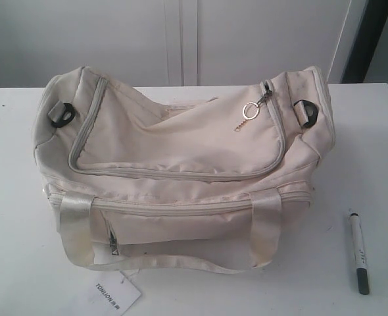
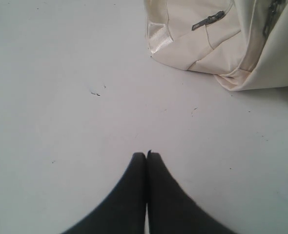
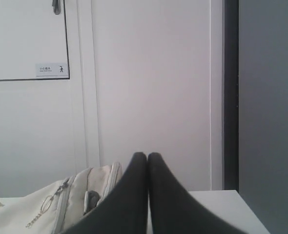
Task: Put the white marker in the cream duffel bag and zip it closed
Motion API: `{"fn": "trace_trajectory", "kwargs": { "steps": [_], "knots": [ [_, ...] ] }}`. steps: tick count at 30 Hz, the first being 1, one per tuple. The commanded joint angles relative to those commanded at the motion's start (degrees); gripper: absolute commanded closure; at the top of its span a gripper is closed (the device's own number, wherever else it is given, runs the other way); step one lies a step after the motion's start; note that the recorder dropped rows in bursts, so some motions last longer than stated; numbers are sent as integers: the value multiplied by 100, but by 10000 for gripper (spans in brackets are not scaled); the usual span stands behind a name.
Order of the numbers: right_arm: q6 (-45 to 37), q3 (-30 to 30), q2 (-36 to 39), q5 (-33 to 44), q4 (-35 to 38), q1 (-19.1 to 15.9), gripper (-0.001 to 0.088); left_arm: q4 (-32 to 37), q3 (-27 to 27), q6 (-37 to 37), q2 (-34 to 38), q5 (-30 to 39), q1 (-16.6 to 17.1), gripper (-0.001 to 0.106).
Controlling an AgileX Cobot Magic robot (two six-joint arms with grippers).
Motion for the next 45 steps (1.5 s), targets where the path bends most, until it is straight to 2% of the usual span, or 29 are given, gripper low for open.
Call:
{"fn": "trace_trajectory", "kwargs": {
  "steps": [21, 30, 36, 45],
  "knots": [
    [0, -1793, 2541, 667, 0, 0, 868, 0, 0, 0, 0, 0, 0, 1053],
    [0, -1958, 3343, -149, 0, 0, 868, 0, 0, 0, 0, 0, 0, 1053],
    [195, -2570, 3827, 562, 0, 0, 868, 0, 0, 0, 0, 0, 0, 1053],
    [195, -3621, 4798, 876, 0, 0, 868, 0, 0, 0, 0, 0, 0, 1053]
  ]
}}
